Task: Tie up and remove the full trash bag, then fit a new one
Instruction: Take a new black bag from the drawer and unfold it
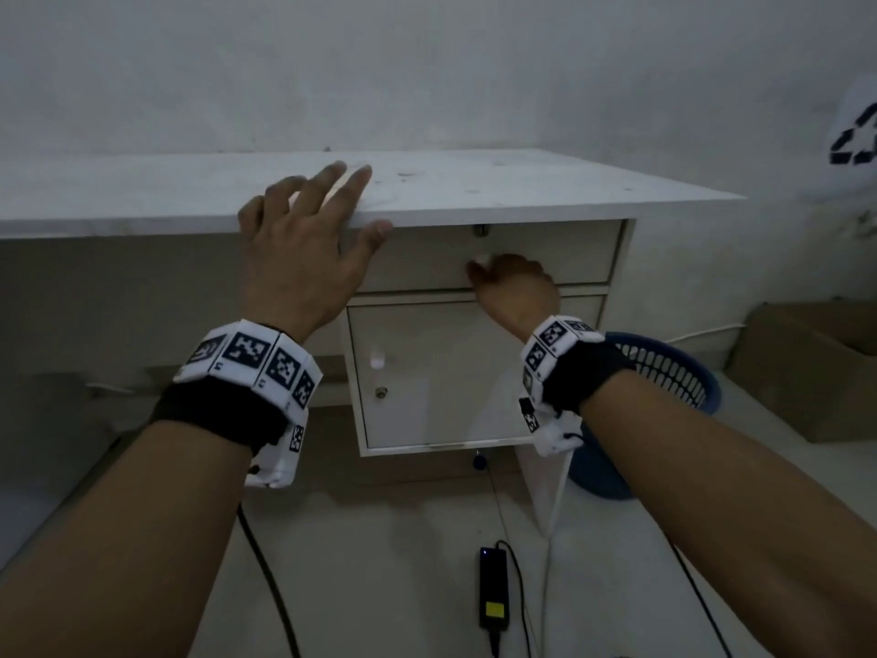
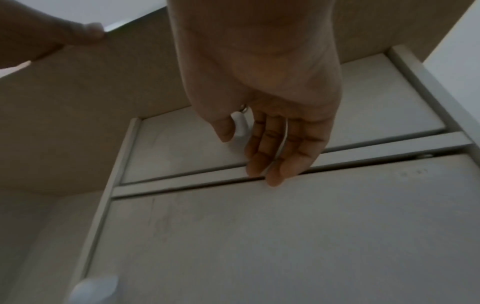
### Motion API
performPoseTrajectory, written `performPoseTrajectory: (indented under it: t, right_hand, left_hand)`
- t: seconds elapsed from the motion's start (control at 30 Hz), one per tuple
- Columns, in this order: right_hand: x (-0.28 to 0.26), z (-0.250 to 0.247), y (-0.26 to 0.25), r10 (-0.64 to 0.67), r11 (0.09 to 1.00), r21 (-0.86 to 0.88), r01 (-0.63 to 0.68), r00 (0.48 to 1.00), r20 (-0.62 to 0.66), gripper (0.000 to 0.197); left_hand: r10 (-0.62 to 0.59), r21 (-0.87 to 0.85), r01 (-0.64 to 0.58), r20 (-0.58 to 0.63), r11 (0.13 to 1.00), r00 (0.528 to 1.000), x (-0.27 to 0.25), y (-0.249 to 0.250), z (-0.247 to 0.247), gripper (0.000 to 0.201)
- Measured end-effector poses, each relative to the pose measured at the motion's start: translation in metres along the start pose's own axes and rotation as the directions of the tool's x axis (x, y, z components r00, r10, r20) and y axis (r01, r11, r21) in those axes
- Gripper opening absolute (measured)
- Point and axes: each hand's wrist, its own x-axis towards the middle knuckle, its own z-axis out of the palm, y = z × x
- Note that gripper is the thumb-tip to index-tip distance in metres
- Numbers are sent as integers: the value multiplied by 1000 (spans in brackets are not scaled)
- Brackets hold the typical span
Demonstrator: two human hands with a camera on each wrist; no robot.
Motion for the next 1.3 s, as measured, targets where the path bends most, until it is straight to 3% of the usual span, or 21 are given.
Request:
performPoseTrajectory:
  t: [0.17, 0.27, 0.4, 0.5, 0.8, 1.0, 1.03, 1.1, 1.13, 1.17, 1.3]
  right_hand:
    - [2, -4, -11, 44, 996, -75, -47, 998, -39, 54]
    - [-1, -5, -12, 5, 992, -123, -14, 997, -74, 50]
    - [-12, -12, -17, -232, 959, -234, 160, 918, -323, 38]
    - [-31, -28, -10, -259, 923, -322, 209, 958, -121, 45]
    - [-95, -53, 0, -269, 913, -335, 234, 961, -63, 55]
    - [-108, -61, 10, -295, 900, -331, 283, 955, 15, 56]
    - [-108, -66, 9, -343, 898, -315, 307, 937, -63, 53]
    - [-105, -77, 6, -461, 880, -279, 384, 832, -310, 39]
    - [-101, -81, 4, -502, 862, -302, 408, 775, -384, 32]
    - [-97, -84, 3, -518, 850, -341, 402, 756, -400, 30]
    - [-81, -90, 0, -436, 847, -417, 329, 879, -193, 44]
  left_hand:
    - [6, -1, -6, -15, 1000, 1000, -1, 0, -1, 67]
    - [6, 5, -6, 1, 1000, 1000, 0, 1, -1, 68]
    - [4, 3, -4, 25, 1000, 1000, 2, 1, -3, 66]
    - [7, -18, -7, 46, 1000, 999, 3, -1, -3, 69]
    - [85, -41, -81, 114, 996, 990, -3, -8, -12, 98]
    - [162, -183, -137, 128, 974, 979, -6, -17, -22, 99]
    - [158, -219, -129, 120, 967, 980, -6, -16, -22, 94]
    - [124, -298, -89, 100, 950, 987, -5, -15, -24, 84]
    - [107, -328, -71, 93, 942, 990, -5, -14, -25, 79]
    - [96, -343, -60, 89, 937, 991, -5, -14, -26, 74]
    - [116, -342, -63, 136, 938, 984, -5, -15, -30, 57]
